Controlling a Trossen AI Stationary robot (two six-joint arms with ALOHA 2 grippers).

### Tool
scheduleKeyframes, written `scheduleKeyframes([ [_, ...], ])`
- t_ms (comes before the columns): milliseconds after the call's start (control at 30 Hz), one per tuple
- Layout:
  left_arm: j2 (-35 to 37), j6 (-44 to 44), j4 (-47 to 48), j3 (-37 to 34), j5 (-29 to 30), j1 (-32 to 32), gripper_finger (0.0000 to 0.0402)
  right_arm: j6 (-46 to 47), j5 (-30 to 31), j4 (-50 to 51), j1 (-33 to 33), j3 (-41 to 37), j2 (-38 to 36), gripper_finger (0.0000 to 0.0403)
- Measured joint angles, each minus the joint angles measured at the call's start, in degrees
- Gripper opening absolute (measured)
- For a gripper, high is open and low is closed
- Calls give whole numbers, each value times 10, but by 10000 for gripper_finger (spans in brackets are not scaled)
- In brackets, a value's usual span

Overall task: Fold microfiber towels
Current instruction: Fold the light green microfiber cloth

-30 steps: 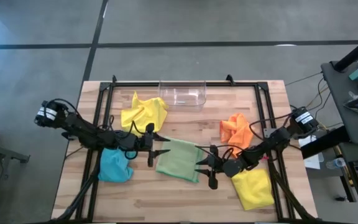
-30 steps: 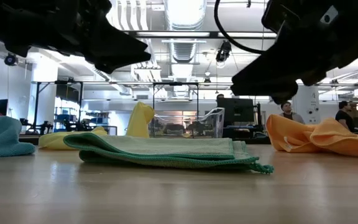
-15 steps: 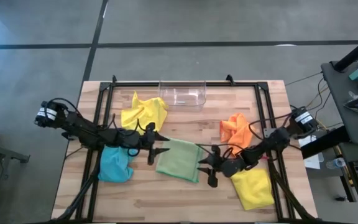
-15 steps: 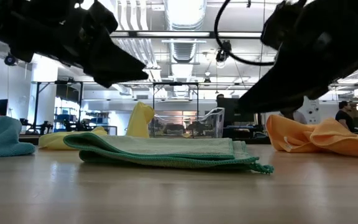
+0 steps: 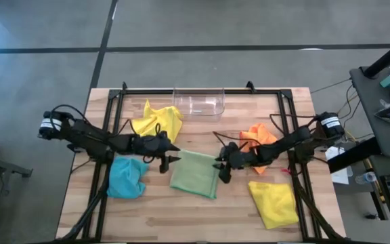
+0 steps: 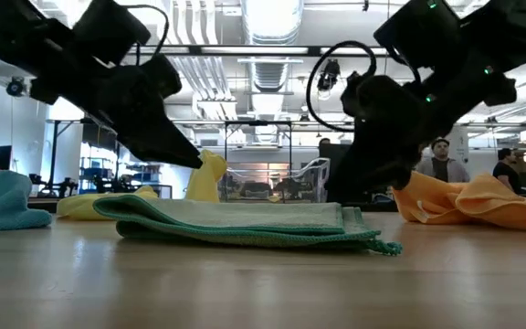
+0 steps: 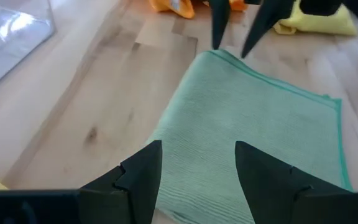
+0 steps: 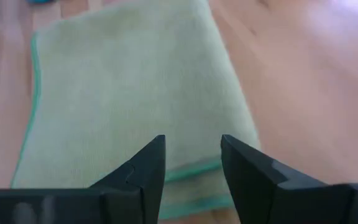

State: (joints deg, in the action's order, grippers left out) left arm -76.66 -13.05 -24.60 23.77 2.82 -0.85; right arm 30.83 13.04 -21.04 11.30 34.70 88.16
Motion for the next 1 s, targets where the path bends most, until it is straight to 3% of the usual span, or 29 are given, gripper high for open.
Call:
scheduleKeyframes([
  [267, -8, 3, 11, 7, -95, 84, 187, 4, 0, 54, -27, 0, -16, 215],
  [433, -31, 7, 11, 7, -110, 101, 187, 16, -19, 76, -38, 0, -15, 239],
  [667, -78, 14, -8, 10, -135, 122, 187, 18, -70, 73, -52, 0, -15, 242],
  [800, -102, 14, -8, 19, -138, 129, 187, 18, -75, 70, -54, 0, -14, 240],
  [1000, -133, 7, -7, 37, -190, 146, 201, 25, -77, 71, -54, 0, -14, 240],
])
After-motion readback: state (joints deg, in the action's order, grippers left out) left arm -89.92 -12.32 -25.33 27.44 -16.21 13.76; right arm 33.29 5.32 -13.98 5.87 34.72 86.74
